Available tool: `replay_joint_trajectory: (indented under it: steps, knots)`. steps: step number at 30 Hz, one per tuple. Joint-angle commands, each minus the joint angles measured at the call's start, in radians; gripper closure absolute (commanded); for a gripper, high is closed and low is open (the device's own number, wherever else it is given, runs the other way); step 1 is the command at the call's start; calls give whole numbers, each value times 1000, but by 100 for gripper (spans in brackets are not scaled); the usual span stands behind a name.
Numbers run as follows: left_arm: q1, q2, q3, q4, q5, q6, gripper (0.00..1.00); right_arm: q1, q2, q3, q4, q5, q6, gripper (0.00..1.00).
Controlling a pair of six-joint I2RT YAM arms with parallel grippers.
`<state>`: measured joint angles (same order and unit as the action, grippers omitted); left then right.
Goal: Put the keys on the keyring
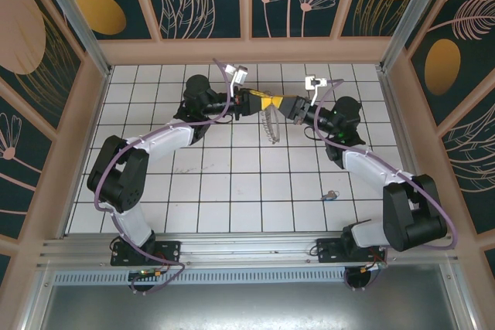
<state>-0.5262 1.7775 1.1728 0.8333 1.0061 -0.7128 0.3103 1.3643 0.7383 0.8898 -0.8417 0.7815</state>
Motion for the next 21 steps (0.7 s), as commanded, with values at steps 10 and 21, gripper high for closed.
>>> replay_joint_trajectory:
  steps: [10,21]
  knots:
    - [4,-46,-35,131,-122,-66,73,-20,4,-10,133,17,31,100]
    - [11,1,-105,409,-213,-326,66,-13,36,-24,372,76,121,100]
